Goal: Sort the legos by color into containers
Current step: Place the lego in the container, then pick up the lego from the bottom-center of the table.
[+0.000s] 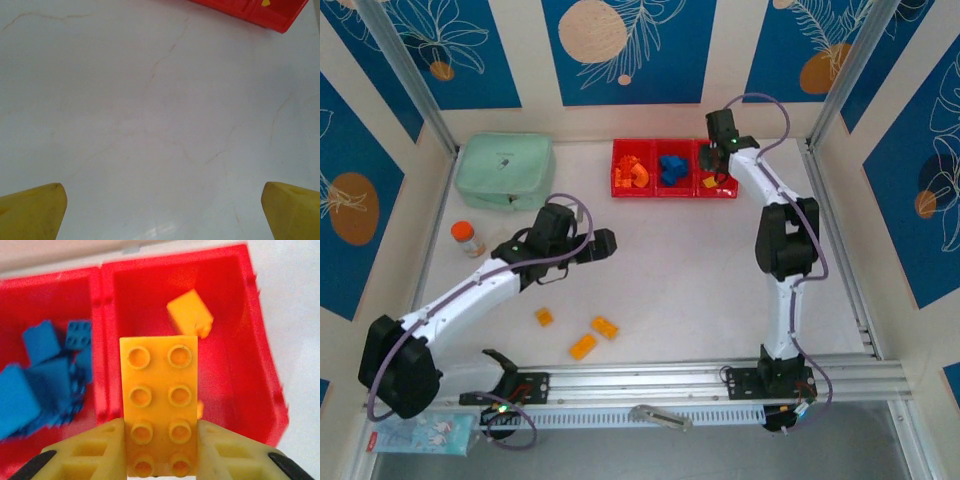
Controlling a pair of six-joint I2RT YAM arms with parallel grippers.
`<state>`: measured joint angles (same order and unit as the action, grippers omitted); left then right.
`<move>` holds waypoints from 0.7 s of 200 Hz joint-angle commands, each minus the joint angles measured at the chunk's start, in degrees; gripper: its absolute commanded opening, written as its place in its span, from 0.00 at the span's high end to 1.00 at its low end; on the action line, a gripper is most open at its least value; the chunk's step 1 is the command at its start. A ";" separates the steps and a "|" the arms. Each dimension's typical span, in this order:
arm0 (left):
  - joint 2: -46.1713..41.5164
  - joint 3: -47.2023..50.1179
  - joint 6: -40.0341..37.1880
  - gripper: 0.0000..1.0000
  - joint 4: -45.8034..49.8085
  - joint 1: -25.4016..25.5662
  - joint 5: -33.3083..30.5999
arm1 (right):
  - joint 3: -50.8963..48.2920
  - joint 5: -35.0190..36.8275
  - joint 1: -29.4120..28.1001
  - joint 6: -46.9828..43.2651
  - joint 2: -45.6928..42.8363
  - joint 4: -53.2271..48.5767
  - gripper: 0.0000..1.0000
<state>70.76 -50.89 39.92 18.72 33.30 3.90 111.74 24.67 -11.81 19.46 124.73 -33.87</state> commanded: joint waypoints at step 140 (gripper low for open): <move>-20.23 5.18 1.99 0.01 15.64 -0.78 -7.12 | -27.21 -12.62 -17.87 0.38 -22.17 1.25 0.33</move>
<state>56.23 -48.36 39.83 25.10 33.12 0.16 92.09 18.00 -24.77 18.87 107.85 -33.50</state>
